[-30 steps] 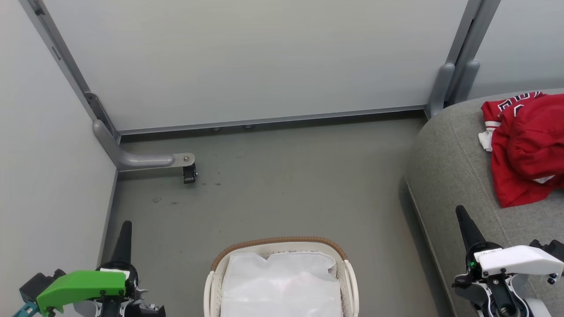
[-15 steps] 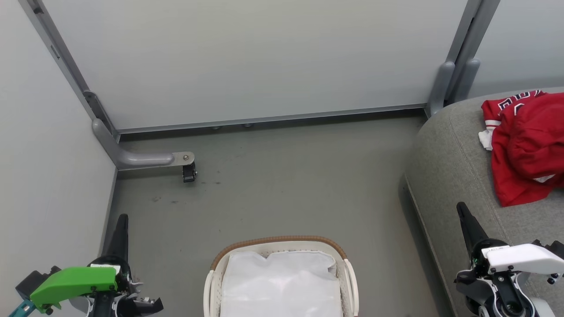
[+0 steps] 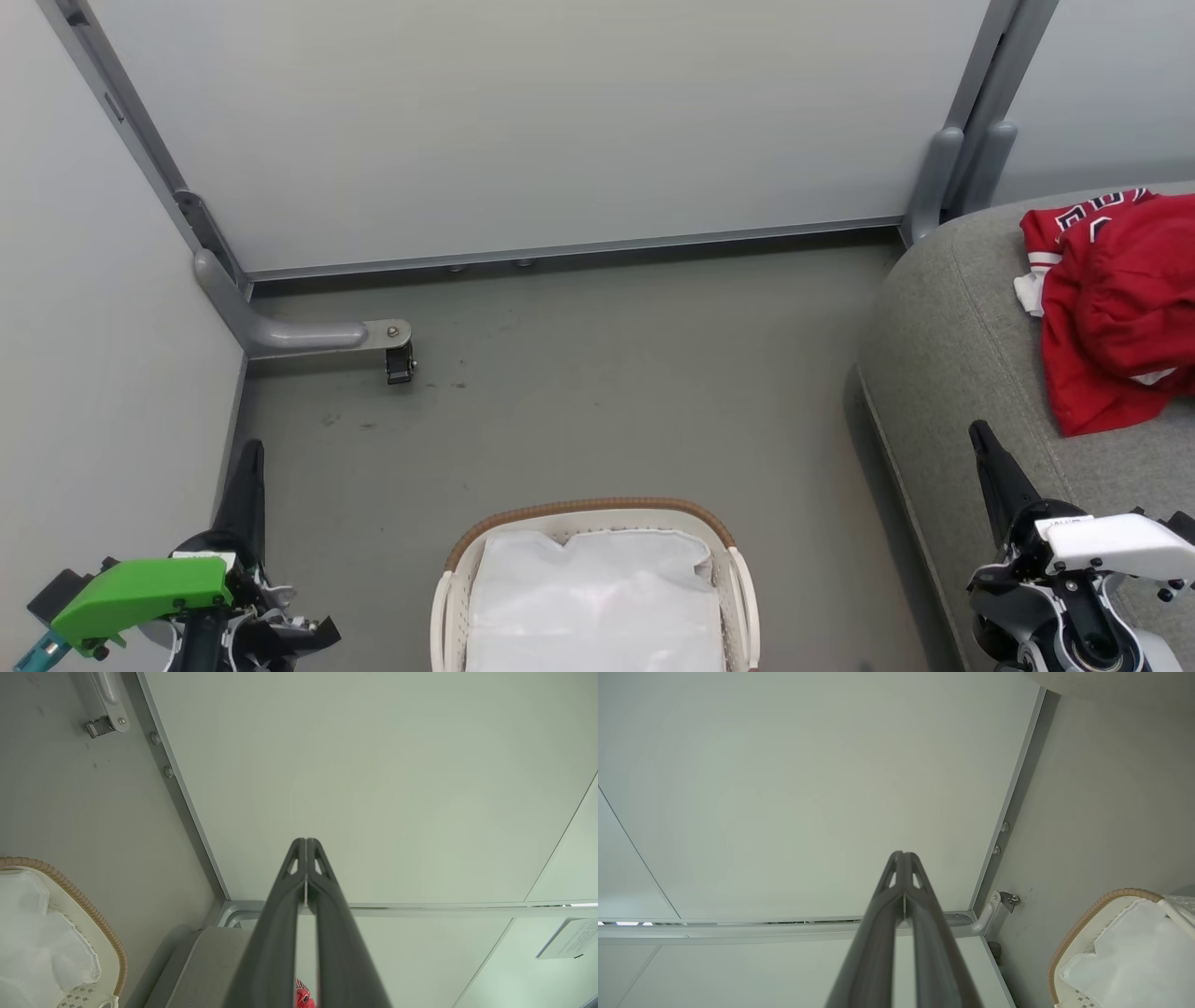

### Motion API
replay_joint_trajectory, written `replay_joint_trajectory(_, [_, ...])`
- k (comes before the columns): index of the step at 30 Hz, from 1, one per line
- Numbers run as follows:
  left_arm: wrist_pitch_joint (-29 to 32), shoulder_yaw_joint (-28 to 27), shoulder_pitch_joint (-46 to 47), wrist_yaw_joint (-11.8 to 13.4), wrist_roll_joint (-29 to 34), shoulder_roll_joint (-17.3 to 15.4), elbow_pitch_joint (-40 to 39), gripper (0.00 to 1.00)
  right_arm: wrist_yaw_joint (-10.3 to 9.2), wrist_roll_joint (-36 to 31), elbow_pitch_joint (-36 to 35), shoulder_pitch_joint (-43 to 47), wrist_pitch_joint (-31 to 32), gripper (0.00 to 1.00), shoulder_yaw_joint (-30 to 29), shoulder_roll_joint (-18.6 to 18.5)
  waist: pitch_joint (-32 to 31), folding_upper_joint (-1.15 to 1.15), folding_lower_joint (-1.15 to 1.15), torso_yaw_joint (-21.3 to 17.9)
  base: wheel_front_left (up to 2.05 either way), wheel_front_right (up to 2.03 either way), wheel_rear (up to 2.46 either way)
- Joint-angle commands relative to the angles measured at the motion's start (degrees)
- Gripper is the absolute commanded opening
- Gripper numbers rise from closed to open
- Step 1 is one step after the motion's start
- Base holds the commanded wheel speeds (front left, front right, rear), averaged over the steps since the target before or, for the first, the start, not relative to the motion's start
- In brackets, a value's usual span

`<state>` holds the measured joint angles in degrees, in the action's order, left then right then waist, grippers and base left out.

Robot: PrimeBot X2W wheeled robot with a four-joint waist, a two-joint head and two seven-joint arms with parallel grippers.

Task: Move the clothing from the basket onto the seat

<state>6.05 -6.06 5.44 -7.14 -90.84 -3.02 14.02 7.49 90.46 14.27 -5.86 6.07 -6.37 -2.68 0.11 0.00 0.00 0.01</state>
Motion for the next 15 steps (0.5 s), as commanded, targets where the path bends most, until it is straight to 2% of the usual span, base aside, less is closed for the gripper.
replay_joint_trajectory(1, [0.5, -0.5, 1.2, -0.5, -1.2, 0.0, 0.0, 0.00, 0.00, 1.3, -0.3, -0.6, 0.5, 0.00, -0.2, -0.4, 0.0, 0.00, 0.00, 0.0, 0.00, 0.00, 0.00])
replay_joint_trajectory(15, [0.6, -0.6, 1.1, -0.6, -1.7, 0.1, 0.1, 0.00, 0.00, 2.0, -0.4, -0.6, 0.6, 0.00, -0.3, -0.4, 0.1, 0.00, 0.00, 0.0, 0.00, 0.00, 0.00])
